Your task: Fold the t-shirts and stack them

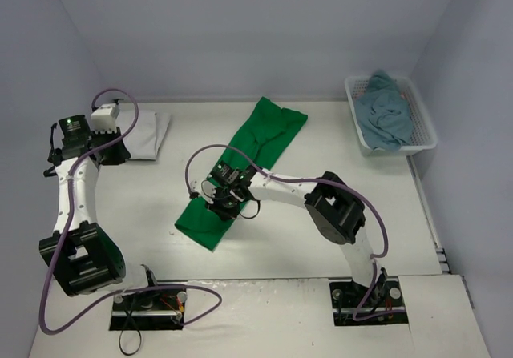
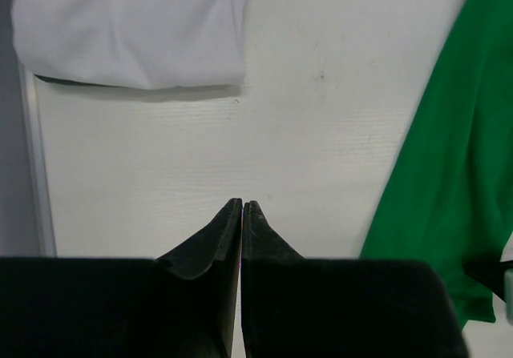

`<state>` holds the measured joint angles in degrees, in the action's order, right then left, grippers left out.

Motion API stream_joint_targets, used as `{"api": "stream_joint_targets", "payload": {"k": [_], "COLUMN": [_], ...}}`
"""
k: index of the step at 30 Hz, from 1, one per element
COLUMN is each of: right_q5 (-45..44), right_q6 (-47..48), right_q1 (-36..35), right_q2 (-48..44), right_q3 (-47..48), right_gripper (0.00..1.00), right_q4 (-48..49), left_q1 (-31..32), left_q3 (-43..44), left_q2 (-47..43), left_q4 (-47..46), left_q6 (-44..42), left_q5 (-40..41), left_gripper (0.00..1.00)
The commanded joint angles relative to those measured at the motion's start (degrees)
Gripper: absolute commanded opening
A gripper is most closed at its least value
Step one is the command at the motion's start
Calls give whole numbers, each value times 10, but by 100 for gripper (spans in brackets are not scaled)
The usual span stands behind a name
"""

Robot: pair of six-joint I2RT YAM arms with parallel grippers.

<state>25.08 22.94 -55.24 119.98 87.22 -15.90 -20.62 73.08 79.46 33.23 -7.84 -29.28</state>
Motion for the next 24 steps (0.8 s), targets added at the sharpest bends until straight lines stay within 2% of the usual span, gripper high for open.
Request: {"api": "stream_joint_targets", "payload": {"k": [1, 10, 18, 24], "right_q5": [4, -19, -71, -110], "right_q6": [3, 25, 32, 30], "right_q1": [-10, -10, -6, 28], "right_q2": [3, 5, -84, -166], "right_q3": [-11, -48, -139, -193], "right_gripper": [0, 0, 0, 0], "right_q4": [-2, -41, -77, -88], "left_q1": [-2, -4, -4, -4], "left_q3": [-13, -19, -16, -16], "left_q2": [-24, -16, -4, -5], "left_q4": [-26, -15, -16, -11], "left_q6": [13, 5, 5, 5], "left_q5": [-29, -36, -43, -49], "left_gripper": [0, 0, 0, 0]}}
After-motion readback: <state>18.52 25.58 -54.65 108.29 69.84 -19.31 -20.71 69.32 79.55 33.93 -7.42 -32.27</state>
